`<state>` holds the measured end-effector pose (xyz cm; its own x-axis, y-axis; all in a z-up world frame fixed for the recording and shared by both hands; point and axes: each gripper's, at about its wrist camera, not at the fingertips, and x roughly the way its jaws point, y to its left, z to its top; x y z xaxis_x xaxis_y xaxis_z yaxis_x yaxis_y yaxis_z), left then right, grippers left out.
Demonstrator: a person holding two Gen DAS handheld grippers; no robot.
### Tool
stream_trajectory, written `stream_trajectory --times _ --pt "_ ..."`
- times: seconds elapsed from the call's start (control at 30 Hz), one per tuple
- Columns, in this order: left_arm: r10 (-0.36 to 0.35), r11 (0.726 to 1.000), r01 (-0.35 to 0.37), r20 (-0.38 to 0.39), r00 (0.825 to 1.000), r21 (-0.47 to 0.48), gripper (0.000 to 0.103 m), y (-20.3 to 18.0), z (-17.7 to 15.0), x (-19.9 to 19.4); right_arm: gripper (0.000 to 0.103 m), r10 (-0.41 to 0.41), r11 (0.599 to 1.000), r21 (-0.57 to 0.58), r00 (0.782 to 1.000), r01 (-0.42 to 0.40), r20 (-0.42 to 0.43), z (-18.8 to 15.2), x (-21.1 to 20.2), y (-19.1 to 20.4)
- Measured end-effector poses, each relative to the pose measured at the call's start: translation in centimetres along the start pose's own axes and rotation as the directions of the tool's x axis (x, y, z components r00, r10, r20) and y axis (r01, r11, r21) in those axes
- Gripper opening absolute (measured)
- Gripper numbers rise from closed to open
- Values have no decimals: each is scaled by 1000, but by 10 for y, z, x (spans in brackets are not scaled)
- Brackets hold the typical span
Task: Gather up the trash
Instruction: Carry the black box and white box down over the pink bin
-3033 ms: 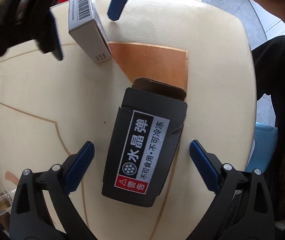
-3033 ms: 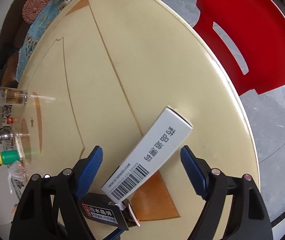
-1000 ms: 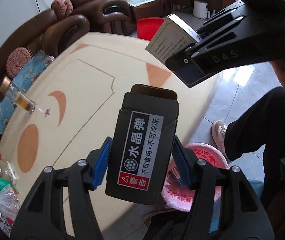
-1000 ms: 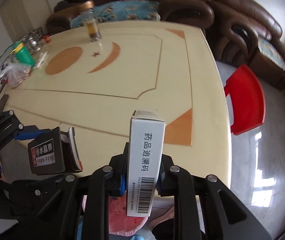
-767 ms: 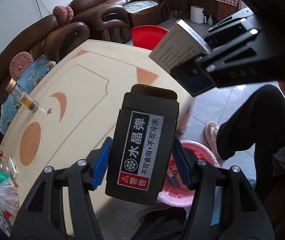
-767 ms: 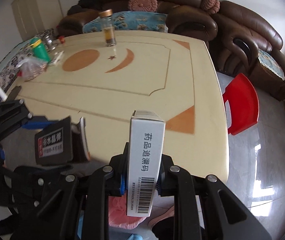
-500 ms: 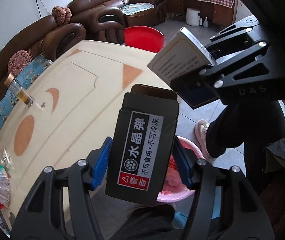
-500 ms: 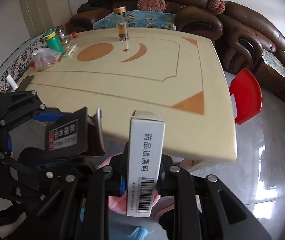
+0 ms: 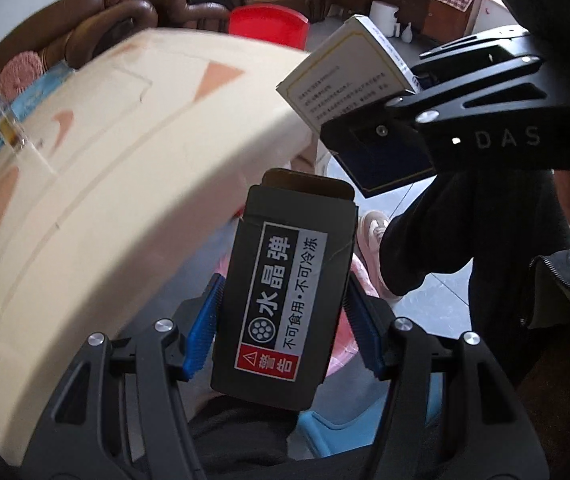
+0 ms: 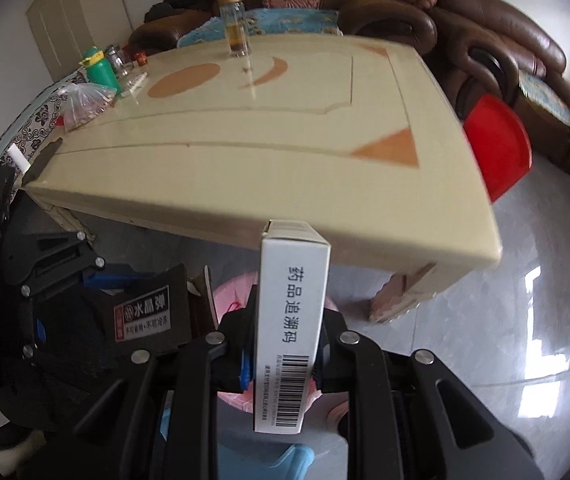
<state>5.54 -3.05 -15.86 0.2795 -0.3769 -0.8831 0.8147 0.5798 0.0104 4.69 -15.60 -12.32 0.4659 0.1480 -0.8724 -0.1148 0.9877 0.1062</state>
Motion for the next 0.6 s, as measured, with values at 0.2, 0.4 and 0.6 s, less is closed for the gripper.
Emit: stream_trajectory --times 0.2,0.4,0.6 --pt "-24 998 21 -53 998 -59 59 1 -14 39 21 -17 1000 5 999 17 -34 -21 40 -3" --pt "-72 989 59 -97 993 -135 59 7 -20 76 21 -22 1000 9 994 23 -103 -34 84 -2" --pt "-112 979 86 -134 985 -185 59 10 -25 110 21 -23 1000 14 985 26 -170 -49 125 -11"
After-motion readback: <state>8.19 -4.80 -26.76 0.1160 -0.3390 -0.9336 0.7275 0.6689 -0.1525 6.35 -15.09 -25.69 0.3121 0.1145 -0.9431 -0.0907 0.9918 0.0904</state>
